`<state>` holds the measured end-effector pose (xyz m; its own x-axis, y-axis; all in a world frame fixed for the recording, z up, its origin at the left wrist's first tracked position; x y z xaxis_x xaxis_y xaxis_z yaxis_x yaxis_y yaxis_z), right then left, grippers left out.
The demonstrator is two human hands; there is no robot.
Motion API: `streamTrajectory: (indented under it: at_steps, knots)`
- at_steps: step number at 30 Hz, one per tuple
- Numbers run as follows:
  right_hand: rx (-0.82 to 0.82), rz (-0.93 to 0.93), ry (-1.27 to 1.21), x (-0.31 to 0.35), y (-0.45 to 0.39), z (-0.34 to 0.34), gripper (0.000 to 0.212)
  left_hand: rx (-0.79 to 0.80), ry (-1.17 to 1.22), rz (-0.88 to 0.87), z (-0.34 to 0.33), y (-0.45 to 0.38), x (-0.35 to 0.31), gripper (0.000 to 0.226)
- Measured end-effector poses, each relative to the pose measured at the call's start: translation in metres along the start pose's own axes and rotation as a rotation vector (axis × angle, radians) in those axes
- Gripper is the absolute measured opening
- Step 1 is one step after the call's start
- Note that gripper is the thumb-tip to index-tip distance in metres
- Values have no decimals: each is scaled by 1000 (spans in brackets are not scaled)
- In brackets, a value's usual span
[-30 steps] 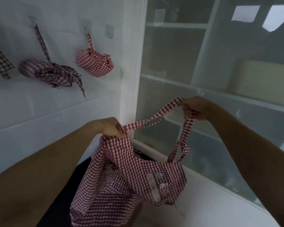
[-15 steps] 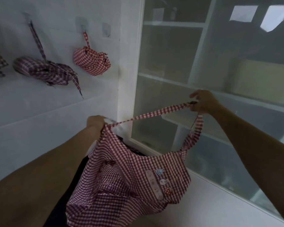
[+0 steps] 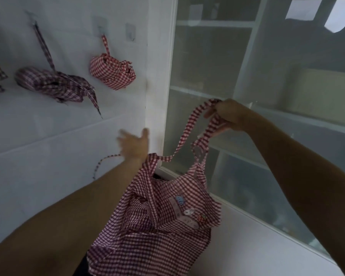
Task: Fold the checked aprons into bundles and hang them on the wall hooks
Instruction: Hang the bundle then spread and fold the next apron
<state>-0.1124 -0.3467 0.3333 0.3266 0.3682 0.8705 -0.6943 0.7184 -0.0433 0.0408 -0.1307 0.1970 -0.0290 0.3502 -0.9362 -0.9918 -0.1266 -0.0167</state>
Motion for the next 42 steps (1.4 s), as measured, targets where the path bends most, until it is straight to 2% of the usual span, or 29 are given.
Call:
streamTrajectory:
  at_steps: [2,3,4,5,7,9,10,12,14,15,17,20,22,24,26,27,30,34,36,38,40,42]
  knots:
    - [44,44,-36,22,1,-19,24,481,262,-272,-17,54,-49,66]
    - [63,57,-64,30,3,-25,19,707,234,-370,-23,81,-66,56]
    - [65,72,-100,35,2,-29,14,863,173,-440,-27,98,-75,43]
    - [71,89,-126,40,1,-31,10,918,83,-518,-29,103,-79,30]
    - [149,137,-191,47,3,-39,14,843,-61,-695,-33,89,-80,12]
    - [313,165,-351,47,9,-46,22,674,-98,-755,-26,72,-82,23]
    - [399,169,-420,41,9,-50,28,623,-43,-712,-23,61,-81,24]
    - [532,150,-475,18,5,-58,61,605,137,-525,-15,42,-77,23]
    - [558,92,-344,-19,-5,-67,83,637,294,-326,-11,33,-72,21]
    - [580,73,-219,-36,-4,-76,85,655,342,-267,-9,31,-73,22]
    - [712,48,-2,-70,8,-98,76,668,382,-238,-7,31,-78,24]
    - [889,-23,3,-97,31,-126,55,640,374,-284,-2,29,-89,23]
    - [833,-66,-34,-106,28,-128,52,613,344,-340,3,26,-94,23]
    - [702,-39,-32,-104,12,-112,45,567,310,-410,9,22,-98,21]
    - [517,4,-86,-95,-6,-82,17,481,303,-440,16,14,-99,18]
    - [427,-2,-163,-88,-13,-65,10,415,308,-426,19,7,-97,16]
    - [147,-74,-426,-69,-28,-12,16,254,304,-336,29,-14,-85,22]
    - [-98,-53,-542,-52,-42,42,18,187,256,-228,37,-35,-78,25]
    - [-195,-36,-528,-50,-45,64,18,199,318,-126,41,-44,-77,23]
    - [-204,-27,-468,-48,-45,77,14,249,418,-51,45,-52,-78,21]
    - [-195,-33,-432,-46,-44,86,13,357,507,-15,46,-55,-82,21]
    - [-195,-54,-498,-44,-43,91,23,533,559,-13,44,-50,-90,21]
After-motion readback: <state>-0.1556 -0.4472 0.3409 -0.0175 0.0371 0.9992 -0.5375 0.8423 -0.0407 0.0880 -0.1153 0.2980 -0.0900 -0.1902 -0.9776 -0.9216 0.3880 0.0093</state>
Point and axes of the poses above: each hand's wrist, its own y-axis away from the middle knuckle, its own z-axis out of the back of the hand, x = y × z, the point moved 6 cm from there along -y, towards the middle knuckle, and after that the axes turned 11 degrees about -x, right-handed, at the moved point
